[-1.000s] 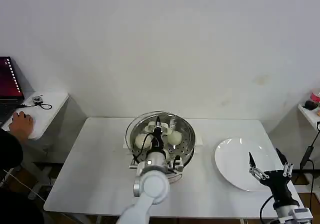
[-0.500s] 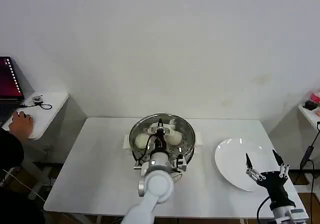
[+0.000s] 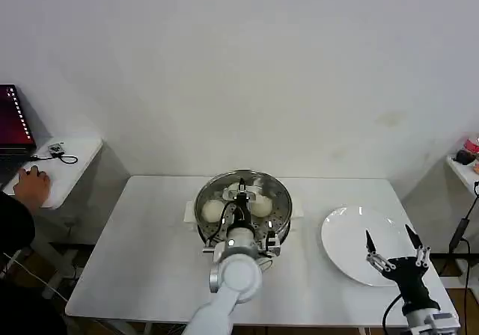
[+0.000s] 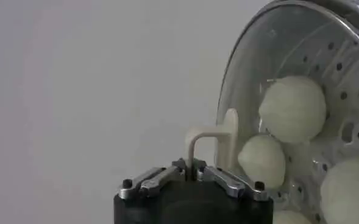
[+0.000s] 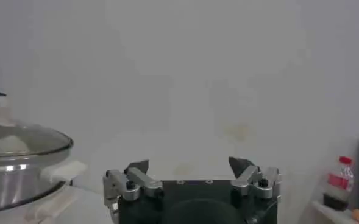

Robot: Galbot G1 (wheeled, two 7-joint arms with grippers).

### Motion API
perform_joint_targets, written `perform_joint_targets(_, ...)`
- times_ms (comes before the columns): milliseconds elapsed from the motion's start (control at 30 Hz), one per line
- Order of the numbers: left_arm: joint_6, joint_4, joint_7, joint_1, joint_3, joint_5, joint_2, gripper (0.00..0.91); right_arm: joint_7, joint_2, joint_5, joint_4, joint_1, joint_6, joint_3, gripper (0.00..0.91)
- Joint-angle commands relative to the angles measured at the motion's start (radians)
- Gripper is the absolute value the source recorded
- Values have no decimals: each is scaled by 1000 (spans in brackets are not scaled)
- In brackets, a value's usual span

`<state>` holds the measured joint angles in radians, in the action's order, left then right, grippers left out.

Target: Take steamed baozi put them in steamer then cover it.

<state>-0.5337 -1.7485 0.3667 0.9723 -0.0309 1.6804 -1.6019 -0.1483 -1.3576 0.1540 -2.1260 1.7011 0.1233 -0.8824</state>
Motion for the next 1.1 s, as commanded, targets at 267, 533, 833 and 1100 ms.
perform_joint_targets(267,-1,17,-12,2,4,-7,-5,0,0,-2,-1,1,1,2,6,907)
perform_joint_targets(533,-7,6,-29,13,8,-38,-3,907,0,-2,-2,1,1,2,10,907)
perform_joint_targets(833,-5,-38,-33,27,9,-40,1,907,0,-1,-2,7,1,4,15,907)
perform_joint_targets(1100,0,-153,-20,86,-17,-48,49,907,0,0,-2,10,1,5,17,907)
